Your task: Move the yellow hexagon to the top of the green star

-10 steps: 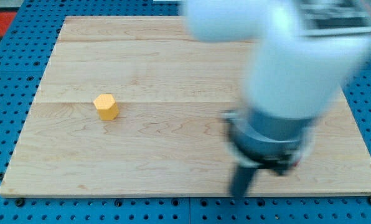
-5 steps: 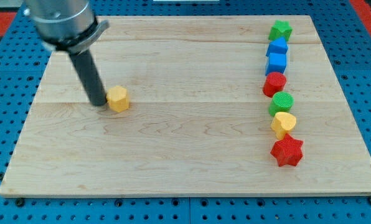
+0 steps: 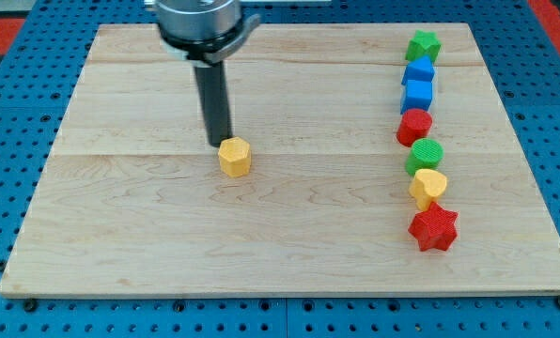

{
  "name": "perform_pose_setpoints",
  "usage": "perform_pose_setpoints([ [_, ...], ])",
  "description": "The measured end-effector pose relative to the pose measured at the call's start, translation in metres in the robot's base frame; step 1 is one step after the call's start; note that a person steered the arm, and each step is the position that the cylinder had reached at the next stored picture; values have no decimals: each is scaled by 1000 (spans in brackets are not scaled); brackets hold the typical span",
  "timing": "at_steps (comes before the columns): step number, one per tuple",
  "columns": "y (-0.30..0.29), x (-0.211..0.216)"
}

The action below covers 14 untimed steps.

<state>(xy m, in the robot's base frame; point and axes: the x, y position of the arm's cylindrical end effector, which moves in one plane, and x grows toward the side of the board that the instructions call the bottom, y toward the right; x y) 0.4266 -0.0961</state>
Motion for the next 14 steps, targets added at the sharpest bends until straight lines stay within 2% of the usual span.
perform_pose_setpoints([
  [1, -23, 37],
  [2, 17, 45],
  [3, 32, 19],
  [4, 88, 8],
  [5, 94, 13],
  [6, 120, 0],
  [7, 151, -27],
  [8, 198, -30],
  [9, 198, -61],
  [10, 198, -118],
  [11, 187, -133],
  [12, 147, -101],
  [13, 120, -128],
  [14, 161, -157],
])
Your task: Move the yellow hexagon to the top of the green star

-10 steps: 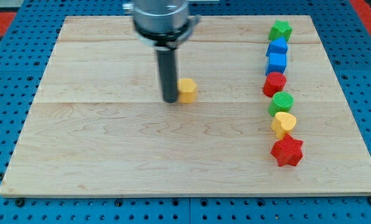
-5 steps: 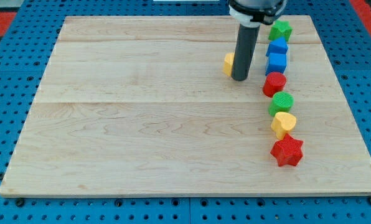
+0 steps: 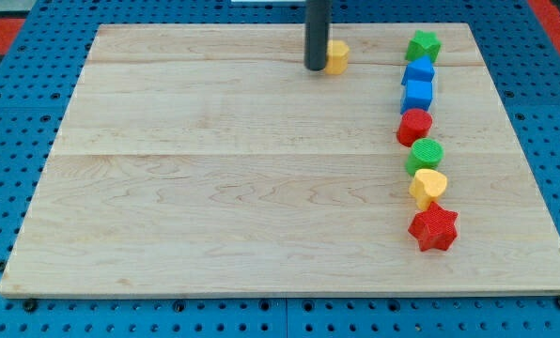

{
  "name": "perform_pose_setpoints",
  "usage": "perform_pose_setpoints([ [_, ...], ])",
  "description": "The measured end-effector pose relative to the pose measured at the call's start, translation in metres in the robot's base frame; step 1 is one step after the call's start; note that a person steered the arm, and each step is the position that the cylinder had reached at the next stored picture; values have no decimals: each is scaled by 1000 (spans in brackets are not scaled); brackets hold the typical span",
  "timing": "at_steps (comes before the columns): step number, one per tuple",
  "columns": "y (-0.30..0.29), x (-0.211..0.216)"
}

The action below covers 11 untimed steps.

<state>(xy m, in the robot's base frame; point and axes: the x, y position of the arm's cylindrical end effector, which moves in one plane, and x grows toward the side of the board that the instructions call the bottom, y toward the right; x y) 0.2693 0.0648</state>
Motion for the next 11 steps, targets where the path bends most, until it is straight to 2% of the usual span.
perform_pose_setpoints([
  [1, 47, -27],
  [3, 64, -71],
  [4, 76, -71],
  [5, 44, -56],
  [7, 108, -48],
  [8, 99, -56],
  [9, 115, -58],
  [10, 75, -46],
  [11, 41, 66],
])
